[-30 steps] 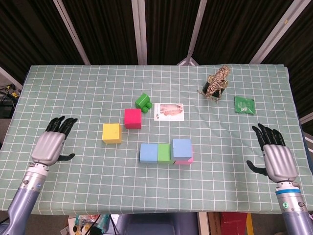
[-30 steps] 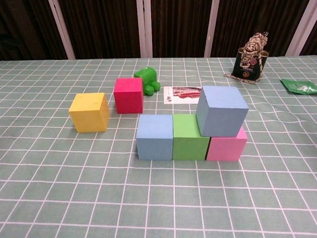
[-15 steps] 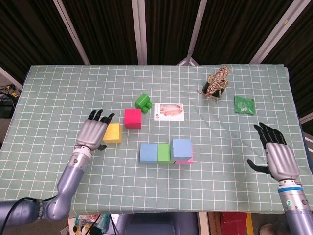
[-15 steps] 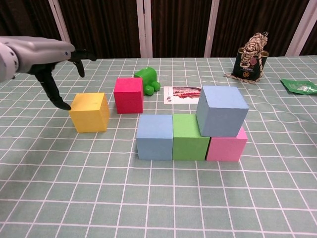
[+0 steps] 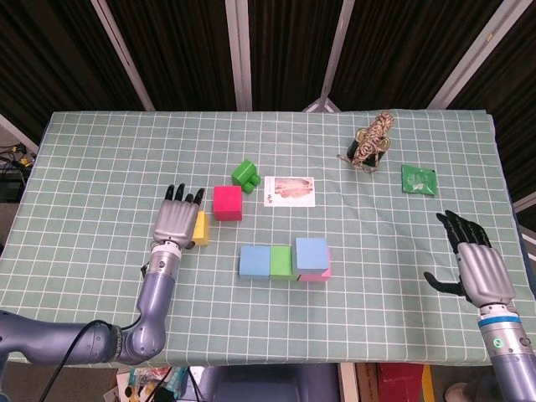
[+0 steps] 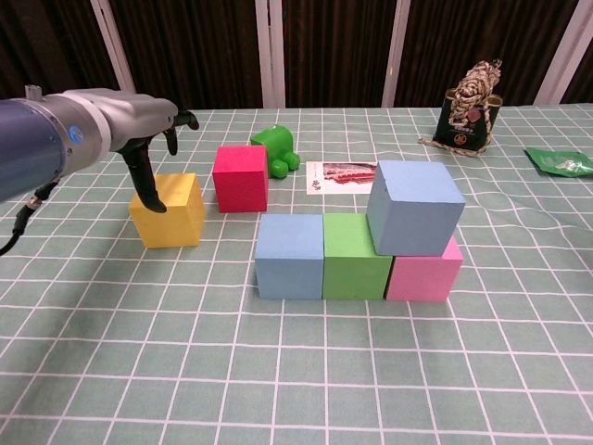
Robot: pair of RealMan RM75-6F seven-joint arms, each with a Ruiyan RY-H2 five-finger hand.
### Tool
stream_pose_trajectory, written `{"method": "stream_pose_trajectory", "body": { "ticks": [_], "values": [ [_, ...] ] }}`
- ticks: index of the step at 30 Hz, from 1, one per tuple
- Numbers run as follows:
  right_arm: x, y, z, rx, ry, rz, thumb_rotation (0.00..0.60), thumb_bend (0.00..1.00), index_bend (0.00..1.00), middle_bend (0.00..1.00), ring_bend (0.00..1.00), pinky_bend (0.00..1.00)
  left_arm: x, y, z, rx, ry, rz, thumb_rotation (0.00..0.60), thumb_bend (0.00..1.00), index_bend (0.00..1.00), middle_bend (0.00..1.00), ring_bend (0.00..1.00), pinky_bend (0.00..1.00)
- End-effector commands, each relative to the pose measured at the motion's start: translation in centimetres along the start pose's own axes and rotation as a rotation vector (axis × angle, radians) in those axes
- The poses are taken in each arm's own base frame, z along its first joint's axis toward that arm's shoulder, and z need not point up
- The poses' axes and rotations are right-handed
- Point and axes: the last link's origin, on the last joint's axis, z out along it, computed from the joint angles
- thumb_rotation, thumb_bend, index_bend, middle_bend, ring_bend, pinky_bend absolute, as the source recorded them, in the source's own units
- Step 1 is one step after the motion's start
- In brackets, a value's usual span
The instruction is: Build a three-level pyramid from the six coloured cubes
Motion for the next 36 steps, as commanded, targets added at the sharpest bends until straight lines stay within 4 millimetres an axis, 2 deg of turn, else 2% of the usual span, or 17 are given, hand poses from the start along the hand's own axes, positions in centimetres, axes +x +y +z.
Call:
{"method": "stream_pose_trajectory", "body": {
  "ticks": [1, 9, 17, 22, 29, 36],
  "values": [
    [0.0, 0.0, 0.0, 0.002, -0.002, 0.000, 0.600, 0.26, 0.00, 0.00, 0.00, 0.00, -0.3, -0.1, 0.2, 0.006, -0.008, 0.001, 0.600, 0.18, 0.01, 0.21, 0.00, 0.03],
    [-0.2, -0.1, -0.1, 0.004, -0.010, 0.005, 0.600, 0.26, 0.00, 0.00, 0.00, 0.00, -1.6, 0.1, 0.8, 0.013, -0.052, -0.013, 0.600, 0.25, 0.01, 0.22, 0.00, 0.03],
    [-0.3, -0.1, 0.0, 0.000, -0.019, 0.013, 0.600, 0.26, 0.00, 0.00, 0.00, 0.00, -2.4, 0.3, 1.1, 0.011, -0.063, -0.023, 0.600, 0.35, 0.04, 0.35, 0.00, 0.03],
    [-0.3, -0.2, 0.0, 0.004, -0.020, 0.016, 0.600, 0.26, 0.00, 0.00, 0.00, 0.00, -2.3, -0.1, 0.9, 0.004, -0.051, -0.031, 0.600, 0.36, 0.05, 0.37, 0.00, 0.04],
    [-0.4, -0.4, -0.2, 0.011, -0.023, 0.011, 0.600, 0.26, 0.00, 0.00, 0.00, 0.00, -0.3, -1.5, -0.5, -0.018, -0.001, -0.042, 0.600, 0.36, 0.05, 0.36, 0.00, 0.04],
    [-0.3, -0.8, -0.4, 0.026, -0.020, 0.013, 0.600, 0.26, 0.00, 0.00, 0.00, 0.00, 3.8, -2.4, -3.2, -0.088, 0.068, -0.055, 0.600, 0.36, 0.05, 0.36, 0.00, 0.04]
  ]
}}
